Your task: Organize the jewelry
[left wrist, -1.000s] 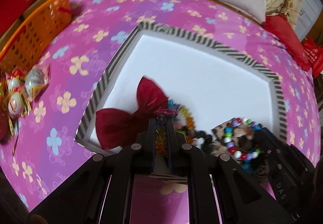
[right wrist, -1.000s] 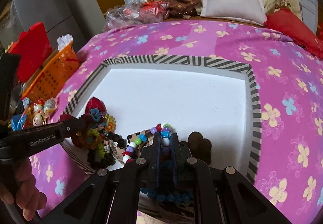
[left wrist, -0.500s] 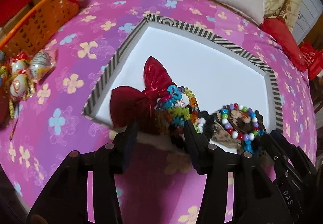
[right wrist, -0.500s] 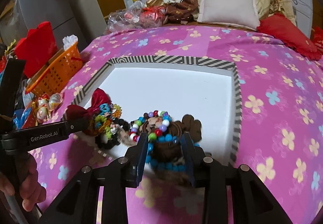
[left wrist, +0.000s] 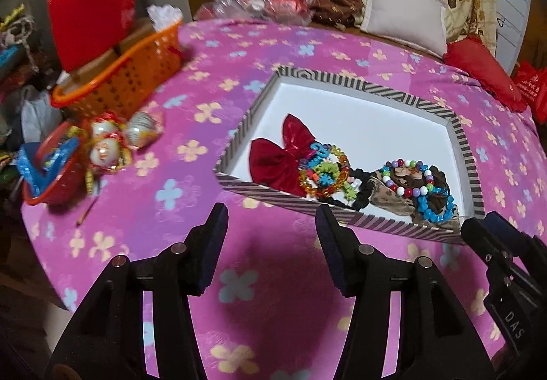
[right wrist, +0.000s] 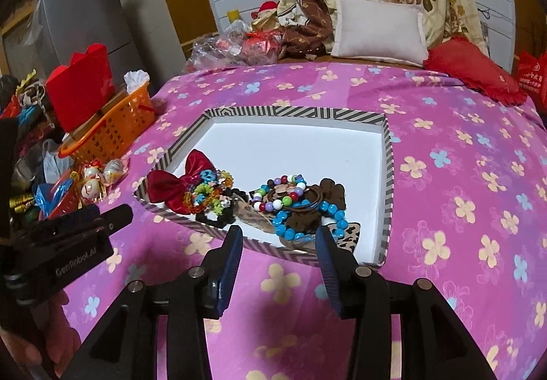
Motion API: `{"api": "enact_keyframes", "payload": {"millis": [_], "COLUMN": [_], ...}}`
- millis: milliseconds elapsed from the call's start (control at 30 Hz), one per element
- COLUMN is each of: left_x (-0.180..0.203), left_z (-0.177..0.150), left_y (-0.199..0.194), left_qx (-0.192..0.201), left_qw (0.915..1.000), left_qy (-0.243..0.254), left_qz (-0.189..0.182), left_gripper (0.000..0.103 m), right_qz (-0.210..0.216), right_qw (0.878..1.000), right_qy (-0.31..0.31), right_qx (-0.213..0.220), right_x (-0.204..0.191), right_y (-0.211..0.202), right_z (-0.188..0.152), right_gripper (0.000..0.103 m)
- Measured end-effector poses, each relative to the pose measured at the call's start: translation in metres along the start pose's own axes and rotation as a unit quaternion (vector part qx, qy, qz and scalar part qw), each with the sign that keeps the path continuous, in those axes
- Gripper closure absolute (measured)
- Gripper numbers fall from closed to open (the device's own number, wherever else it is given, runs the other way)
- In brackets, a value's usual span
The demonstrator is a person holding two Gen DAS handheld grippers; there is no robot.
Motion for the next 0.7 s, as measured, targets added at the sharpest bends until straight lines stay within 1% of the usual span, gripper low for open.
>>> {"api": "enact_keyframes", "payload": {"millis": [33, 133, 267, 500, 700], "left_x": [0.000, -0.001, -0.003, -0.004, -0.003], "left_z": [-0.001, -0.001, 0.002, 0.006, 0.011], "left_y": [-0.003, -0.016, -0.029, -0.042, -0.046], "left_qx": [0.003, 0.018, 0.036, 0.051, 0.058], "left_qw": [1.0000, 0.9998, 0.9993, 0.9986, 0.9983], "left_qy": [0.001, 0.005, 0.008, 0.004, -0.004], "left_qz": [0.001, 0.007, 0.010, 0.011, 0.007], "left_gripper": [0.050, 0.050, 0.050, 0.050, 0.050], "right_qz": [-0.001, -0.003, -0.003, -0.007, -0.011], "right_qw": [1.000, 1.000, 1.000, 1.000, 1.000], "right_qy": [0.001, -0.002, -0.010, -0.010, -0.011], "right_qx": [0.001, 0.006, 0.015, 0.020, 0.022], "right_x": [-0.001, -0.006, -0.013, -0.014, -0.011], "right_y": [-0.002, -0.008, -0.015, -0.021, -0.024], "right_z": [0.000, 0.000, 0.001, 0.003, 0.004], "right_gripper": [0.058, 0.046, 0.046, 0.045, 0.040]}}
Point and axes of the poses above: each gripper's, at about its wrist camera, not at the fingertips, and y roughly the way its jaws point, x to its right, z to its top, the point moved 4 cm from there along y, roughly the way its jaws point, and after that the axes turned 15 degrees about x, right-handed, at the moved point
